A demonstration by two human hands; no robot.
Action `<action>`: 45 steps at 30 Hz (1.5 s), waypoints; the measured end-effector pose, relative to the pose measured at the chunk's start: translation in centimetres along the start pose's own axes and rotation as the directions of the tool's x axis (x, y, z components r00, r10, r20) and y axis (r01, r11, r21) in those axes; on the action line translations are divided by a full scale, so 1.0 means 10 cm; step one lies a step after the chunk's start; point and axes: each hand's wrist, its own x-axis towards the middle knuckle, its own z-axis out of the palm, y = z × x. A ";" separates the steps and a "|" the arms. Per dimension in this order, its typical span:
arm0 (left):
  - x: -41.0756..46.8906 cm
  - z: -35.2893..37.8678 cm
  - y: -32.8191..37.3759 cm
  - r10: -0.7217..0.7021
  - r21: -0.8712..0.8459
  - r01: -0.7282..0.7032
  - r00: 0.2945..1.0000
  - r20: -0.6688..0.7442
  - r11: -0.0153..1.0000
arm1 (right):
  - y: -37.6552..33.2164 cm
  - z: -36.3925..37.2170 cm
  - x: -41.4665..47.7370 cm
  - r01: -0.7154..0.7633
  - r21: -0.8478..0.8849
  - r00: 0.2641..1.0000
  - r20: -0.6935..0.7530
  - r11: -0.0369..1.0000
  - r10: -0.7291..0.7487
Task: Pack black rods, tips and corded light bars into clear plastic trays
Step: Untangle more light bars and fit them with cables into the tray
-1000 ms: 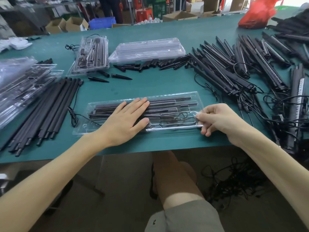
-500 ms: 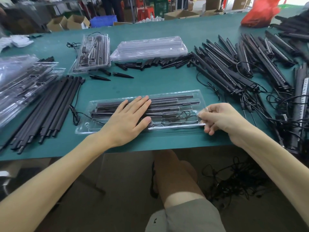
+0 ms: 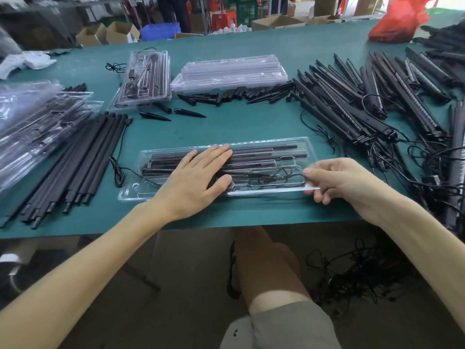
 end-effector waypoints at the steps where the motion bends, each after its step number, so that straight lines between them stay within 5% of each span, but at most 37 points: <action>1: 0.00 0.00 0.00 0.000 -0.005 0.000 1.000 -0.005 1.000 | 0.00 0.01 0.00 0.000 0.005 1.000 -0.013 1.000 0.000; 8: -0.05 -0.05 0.04 0.101 -0.199 -0.148 0.968 -0.229 0.969 | 0.04 0.06 0.04 0.013 0.007 0.989 -0.150 1.000 -0.011; 14: -0.24 -0.09 0.08 0.308 0.134 -0.280 0.905 -0.295 0.951 | 0.08 0.08 0.05 0.024 0.056 0.980 -0.199 0.998 -0.012; 22: -0.10 -0.13 0.33 0.221 0.268 -0.118 0.889 -0.401 0.956 | 0.11 0.01 0.05 0.020 0.156 0.978 -0.208 0.988 0.013; 39: 0.06 -0.31 0.37 0.263 0.345 -0.171 0.934 -0.240 0.923 | 0.23 -0.02 0.05 0.133 0.366 0.958 -0.285 0.921 -0.025; 43: 0.09 -0.38 0.36 0.231 0.321 -0.141 0.937 -0.262 0.937 | 0.21 0.07 0.00 0.213 0.217 0.917 -0.381 0.953 -0.118; 45: 0.12 -0.44 0.36 0.193 0.271 -0.117 0.943 -0.273 0.955 | 0.20 0.14 -0.07 0.327 0.120 0.830 -0.511 0.937 -0.225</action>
